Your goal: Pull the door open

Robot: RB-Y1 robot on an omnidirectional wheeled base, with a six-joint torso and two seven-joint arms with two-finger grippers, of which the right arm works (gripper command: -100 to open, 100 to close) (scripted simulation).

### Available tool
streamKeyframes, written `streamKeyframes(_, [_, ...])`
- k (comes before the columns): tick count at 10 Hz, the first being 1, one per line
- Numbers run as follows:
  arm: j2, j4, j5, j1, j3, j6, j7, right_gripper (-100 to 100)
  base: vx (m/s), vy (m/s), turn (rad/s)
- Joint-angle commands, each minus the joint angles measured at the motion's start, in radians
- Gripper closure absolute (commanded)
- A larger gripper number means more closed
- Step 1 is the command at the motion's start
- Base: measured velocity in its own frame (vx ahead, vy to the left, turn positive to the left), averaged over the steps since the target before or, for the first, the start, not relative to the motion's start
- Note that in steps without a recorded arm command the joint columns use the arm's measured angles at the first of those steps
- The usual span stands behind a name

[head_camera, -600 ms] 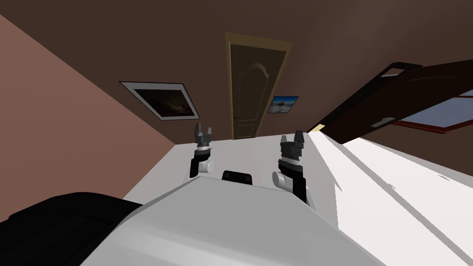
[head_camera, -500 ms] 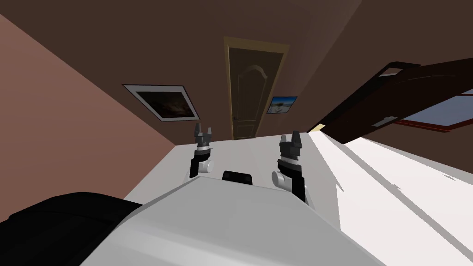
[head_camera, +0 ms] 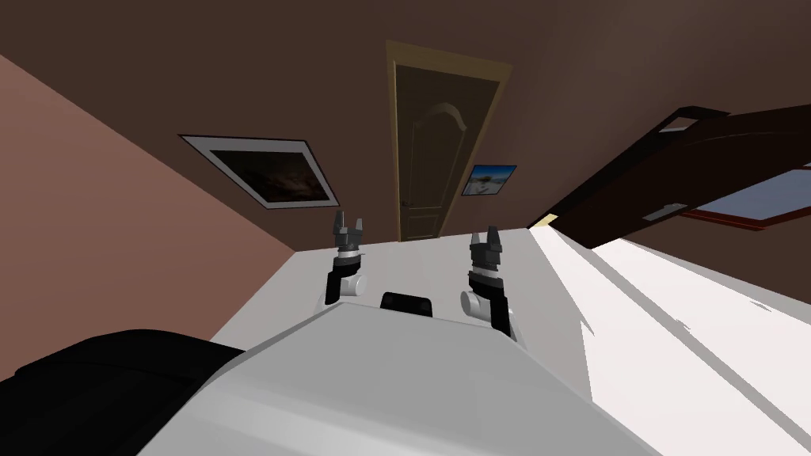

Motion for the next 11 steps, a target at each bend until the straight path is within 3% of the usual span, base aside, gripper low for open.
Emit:
streamKeyframes(1, [-0.013, 0.029, -0.005, -0.011, 0.004, -0.012, -0.011, -100, 0.125, 0.047, -0.011])
streamKeyframes(11, [-0.081, 0.237, -0.021, -0.102, 0.070, -0.080, -0.073, -100, 0.101, 0.054, -0.019])
